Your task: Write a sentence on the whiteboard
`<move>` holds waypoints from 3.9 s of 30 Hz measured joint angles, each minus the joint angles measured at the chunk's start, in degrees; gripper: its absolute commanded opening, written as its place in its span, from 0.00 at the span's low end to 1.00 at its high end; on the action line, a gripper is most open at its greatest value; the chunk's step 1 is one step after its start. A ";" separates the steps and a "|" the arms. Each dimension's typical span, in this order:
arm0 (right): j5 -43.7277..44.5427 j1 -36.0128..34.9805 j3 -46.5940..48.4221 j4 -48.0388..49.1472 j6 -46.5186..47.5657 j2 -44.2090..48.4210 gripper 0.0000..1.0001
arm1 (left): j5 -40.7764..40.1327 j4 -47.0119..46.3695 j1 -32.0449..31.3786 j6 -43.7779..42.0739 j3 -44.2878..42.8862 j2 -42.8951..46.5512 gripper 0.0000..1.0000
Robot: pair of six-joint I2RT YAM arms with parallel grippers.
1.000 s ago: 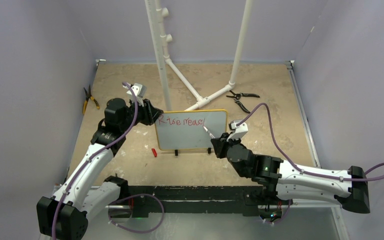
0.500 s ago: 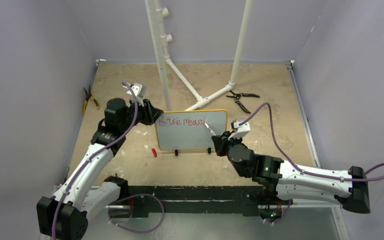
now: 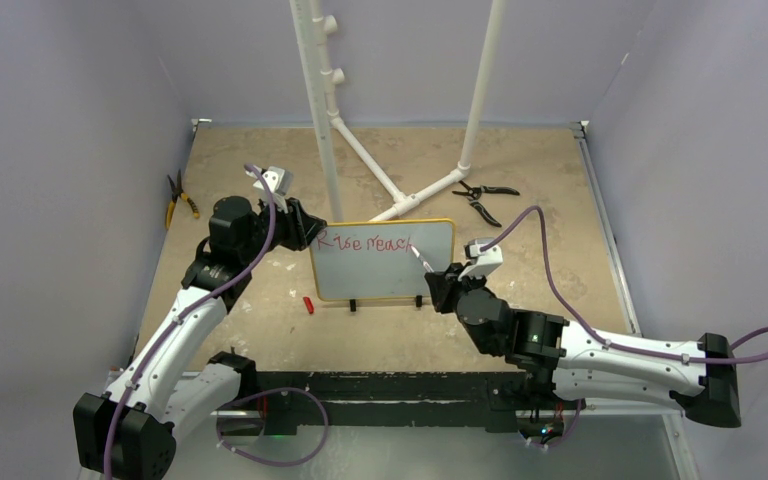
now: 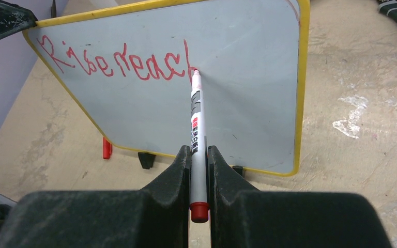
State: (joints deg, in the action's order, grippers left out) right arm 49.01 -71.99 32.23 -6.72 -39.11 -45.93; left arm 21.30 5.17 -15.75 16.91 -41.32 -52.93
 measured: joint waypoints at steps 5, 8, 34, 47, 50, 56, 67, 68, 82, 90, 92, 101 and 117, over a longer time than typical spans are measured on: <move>-0.13 -0.02 0.00 -1.42 -1.25 0.00 0.00 | 0.00 0.00 0.00 0.00 0.00 0.00 0.30; -0.55 -0.02 0.00 -2.60 -2.05 0.00 0.00 | 0.00 0.00 0.00 0.00 0.00 0.00 0.30; -2.45 0.04 0.00 -6.10 -4.33 1.79 0.00 | 0.02 0.02 0.00 0.02 0.00 0.07 0.30; 3.06 0.04 3.48 -8.20 -4.37 4.63 0.00 | 0.02 0.02 0.00 0.02 0.00 0.07 0.30; 4.55 0.04 4.22 -9.84 -5.16 3.50 0.00 | 0.02 0.02 0.00 0.02 0.00 0.07 0.30; 5.62 0.04 4.31 -10.49 -4.94 2.82 0.00 | 0.00 0.02 0.00 0.02 0.00 0.07 0.30; 5.49 0.04 4.31 -6.10 -0.11 1.29 0.00 | 0.00 0.02 0.00 0.00 0.00 0.04 0.30; 5.42 0.02 4.31 -6.12 -0.17 1.09 0.00 | 0.00 0.02 0.00 0.00 0.00 0.07 0.30; 2.25 0.04 4.31 -11.41 -6.71 0.55 0.00 | 0.04 0.02 0.00 0.02 0.00 0.07 0.30; -0.79 0.04 4.31 -14.58 -9.57 -0.39 0.00 | 0.13 0.02 0.00 0.02 0.00 0.07 0.30; -1.36 0.04 4.31 -15.17 -9.81 -0.68 0.00 | 0.15 0.02 0.00 0.02 0.00 0.07 0.30; -2.43 0.04 4.31 -12.44 -7.39 1.44 0.00 | 0.17 0.07 0.00 0.02 0.00 0.15 0.30; 0.92 -0.07 4.96 -10.86 -6.69 -2.73 0.00 | 0.17 0.09 -0.02 0.02 0.00 0.17 0.30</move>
State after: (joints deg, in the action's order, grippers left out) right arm 49.93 -72.05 37.19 -17.58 -45.80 -48.66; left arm 21.47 5.26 -15.77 16.93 -41.32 -52.75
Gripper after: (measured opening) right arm 0.132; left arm 0.298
